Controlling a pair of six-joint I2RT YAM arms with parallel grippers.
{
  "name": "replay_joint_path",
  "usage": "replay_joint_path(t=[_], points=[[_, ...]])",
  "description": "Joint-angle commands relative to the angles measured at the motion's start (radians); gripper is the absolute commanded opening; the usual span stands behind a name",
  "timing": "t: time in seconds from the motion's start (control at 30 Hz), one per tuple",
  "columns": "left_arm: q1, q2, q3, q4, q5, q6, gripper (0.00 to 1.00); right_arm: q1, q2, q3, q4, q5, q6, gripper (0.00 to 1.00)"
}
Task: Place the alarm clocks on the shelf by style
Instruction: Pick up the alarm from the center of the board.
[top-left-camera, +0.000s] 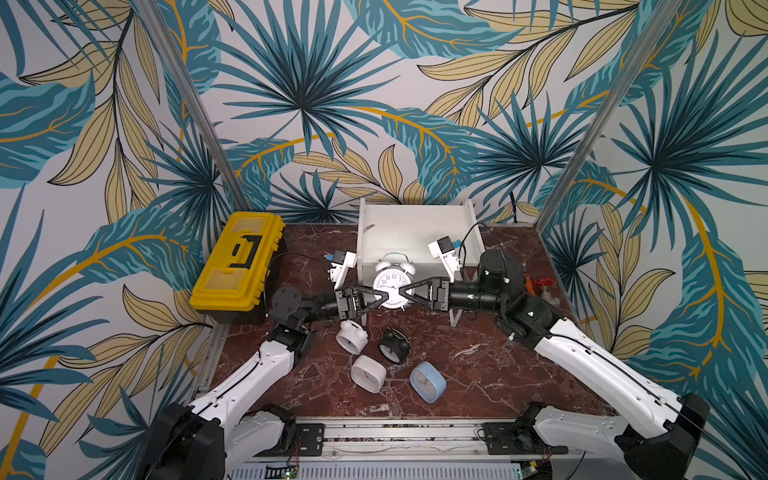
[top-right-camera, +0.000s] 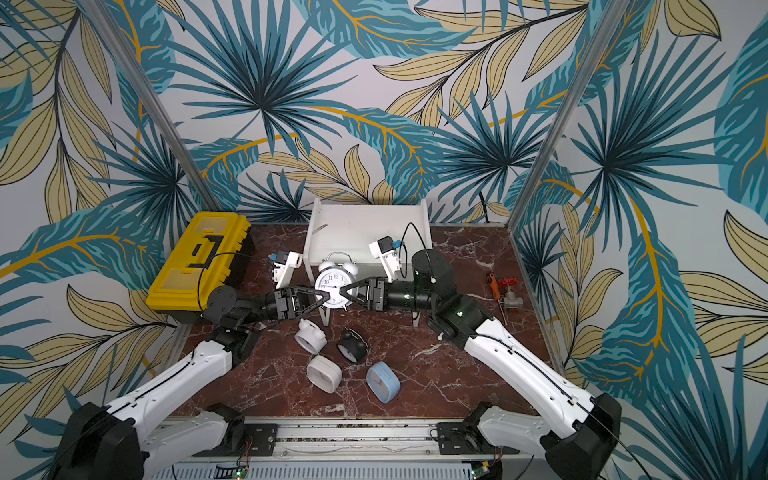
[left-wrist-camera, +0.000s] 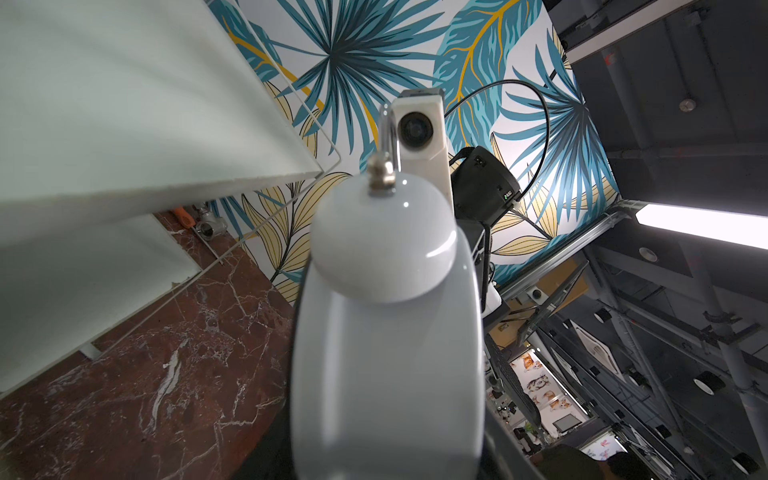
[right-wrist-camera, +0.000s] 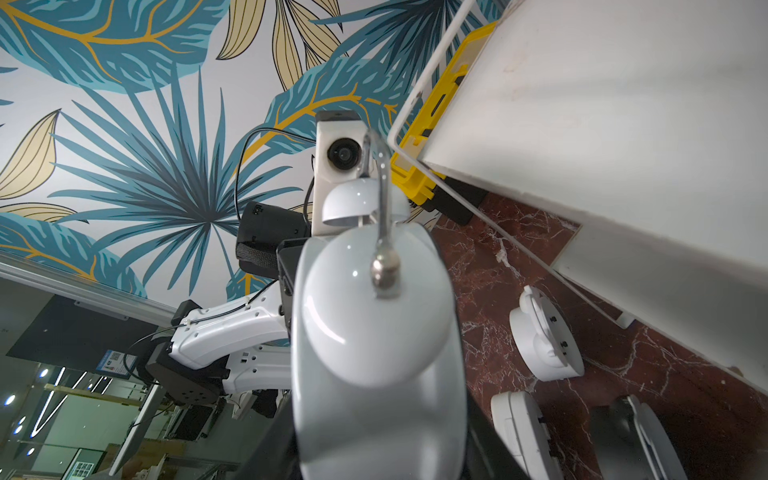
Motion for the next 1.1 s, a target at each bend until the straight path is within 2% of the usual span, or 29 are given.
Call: replay_joint_path(t=[0.0, 0.1, 0.17, 0.23, 0.37, 0.47, 0.57, 0.77, 1.07], points=[[-0.001, -0.029, 0.064, 0.037, 0.007, 0.041, 0.28, 0.002, 0.007, 0.015, -0.003, -0.063, 0.017, 0.3], [-0.001, -0.035, 0.066, 0.036, -0.005, 0.045, 0.2, 0.0, -0.005, 0.031, -0.033, -0.055, 0.0, 0.6], [-0.001, -0.037, 0.066, 0.035, -0.02, 0.046, 0.19, -0.001, -0.023, 0.048, -0.079, -0.04, -0.029, 0.7], [-0.001, -0.035, 0.064, 0.043, -0.026, 0.041, 0.18, 0.001, -0.039, 0.052, -0.097, -0.034, -0.049, 0.73], [-0.002, -0.031, 0.069, 0.066, -0.027, 0.021, 0.17, 0.0, -0.052, 0.053, -0.14, -0.042, -0.062, 0.7], [-0.001, -0.031, 0.07, 0.074, -0.03, 0.018, 0.15, 0.001, -0.051, 0.054, -0.134, -0.048, -0.061, 0.63], [-0.001, -0.03, 0.07, 0.065, -0.031, 0.023, 0.15, 0.0, -0.051, 0.053, -0.13, -0.045, -0.065, 0.63], [-0.001, -0.034, 0.06, 0.068, -0.025, 0.022, 0.15, 0.0, -0.035, 0.065, -0.137, -0.05, -0.073, 0.51], [-0.001, -0.032, 0.047, 0.091, -0.02, 0.007, 0.15, 0.001, -0.031, 0.076, -0.124, -0.019, -0.079, 0.55]])
